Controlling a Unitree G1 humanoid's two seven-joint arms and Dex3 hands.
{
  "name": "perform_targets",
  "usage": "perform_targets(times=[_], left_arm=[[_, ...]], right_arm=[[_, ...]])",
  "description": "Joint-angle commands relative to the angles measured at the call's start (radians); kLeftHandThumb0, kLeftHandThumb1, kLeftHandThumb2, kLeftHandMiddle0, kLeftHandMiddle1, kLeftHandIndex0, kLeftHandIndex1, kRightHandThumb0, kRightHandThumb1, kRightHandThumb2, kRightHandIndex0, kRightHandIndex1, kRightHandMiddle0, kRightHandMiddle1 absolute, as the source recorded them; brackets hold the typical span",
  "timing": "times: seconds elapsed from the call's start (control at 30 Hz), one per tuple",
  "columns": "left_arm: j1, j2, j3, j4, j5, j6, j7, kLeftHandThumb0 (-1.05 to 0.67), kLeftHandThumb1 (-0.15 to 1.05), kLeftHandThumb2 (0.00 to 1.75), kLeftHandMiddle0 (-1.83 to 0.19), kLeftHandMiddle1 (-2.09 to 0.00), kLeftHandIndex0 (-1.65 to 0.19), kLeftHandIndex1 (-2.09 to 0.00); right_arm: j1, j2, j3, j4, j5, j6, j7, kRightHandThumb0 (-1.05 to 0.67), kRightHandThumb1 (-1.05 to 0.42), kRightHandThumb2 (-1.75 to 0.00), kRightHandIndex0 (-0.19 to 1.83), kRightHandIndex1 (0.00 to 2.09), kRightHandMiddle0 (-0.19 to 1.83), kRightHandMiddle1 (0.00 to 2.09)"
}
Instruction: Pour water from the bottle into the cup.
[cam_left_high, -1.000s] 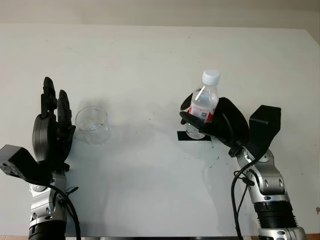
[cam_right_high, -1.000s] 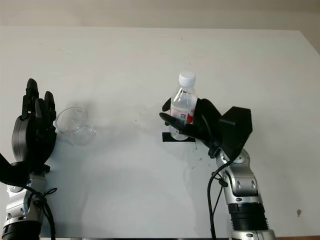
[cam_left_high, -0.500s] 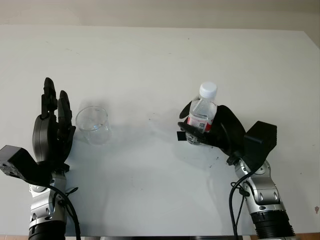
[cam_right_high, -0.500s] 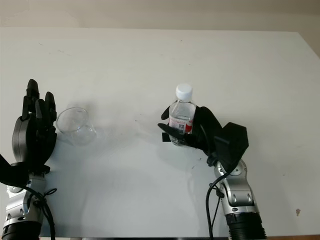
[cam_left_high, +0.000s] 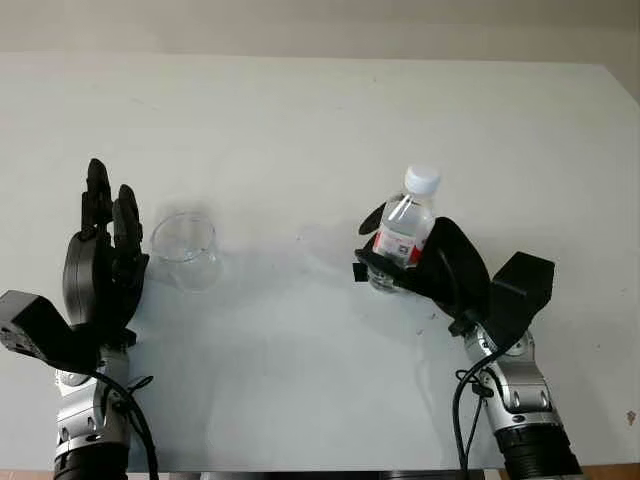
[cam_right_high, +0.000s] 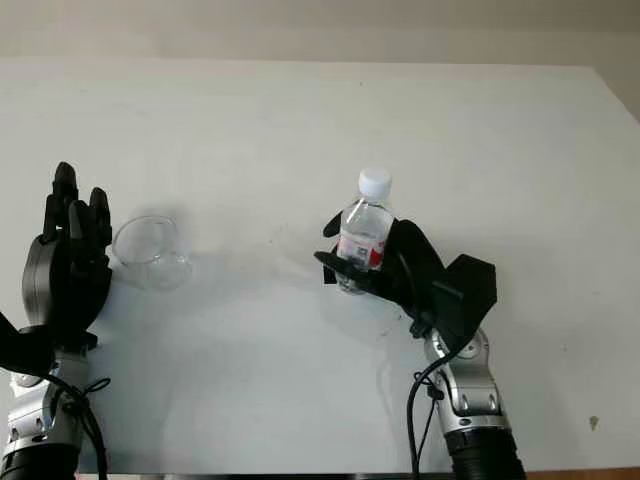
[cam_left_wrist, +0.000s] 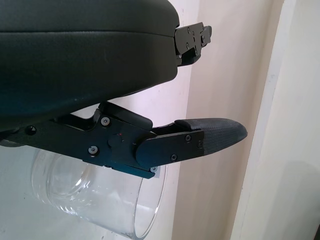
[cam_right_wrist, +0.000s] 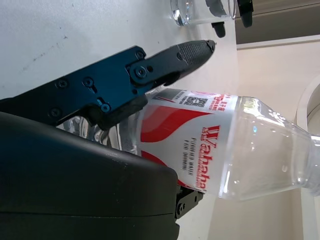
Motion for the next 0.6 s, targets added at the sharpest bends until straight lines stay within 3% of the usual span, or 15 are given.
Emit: perform_targets(times=[0.0, 0.33, 0.53, 0.57], left_arm=[[0.023, 0.004, 0.004, 0.0, -0.002, 0.004, 0.0, -0.71, 1.05, 0.54, 0.16, -0.05, 0.18, -0.05], [0.019, 0.011, 0.006, 0.017, 0.003, -0.014, -0.011, -0.71, 1.05, 0.56, 0.16, -0.05, 0.18, -0.05], [0.014, 0.011, 0.007, 0.028, 0.0, -0.023, -0.013, -0.7, 1.05, 0.56, 0.16, -0.05, 0.18, -0.05], [0.012, 0.01, 0.009, 0.031, 0.0, -0.024, -0.011, -0.7, 1.05, 0.56, 0.16, -0.05, 0.18, -0.05]], right_arm=[[0.033, 0.009, 0.003, 0.022, 0.0, -0.008, 0.004, -0.52, -1.05, -0.1, 0.27, 1.81, 0.17, 1.65], [0.037, 0.014, -0.008, 0.041, 0.032, -0.03, 0.033, -0.52, -1.04, -0.06, 0.14, 1.75, 0.12, 1.51], [0.03, 0.009, -0.012, 0.083, 0.034, -0.115, 0.063, -0.54, -1.03, -0.05, 0.11, 1.57, 0.12, 1.32], [0.031, 0.006, -0.012, 0.081, 0.034, -0.123, 0.067, -0.54, -1.02, -0.05, 0.08, 1.46, 0.11, 1.23]])
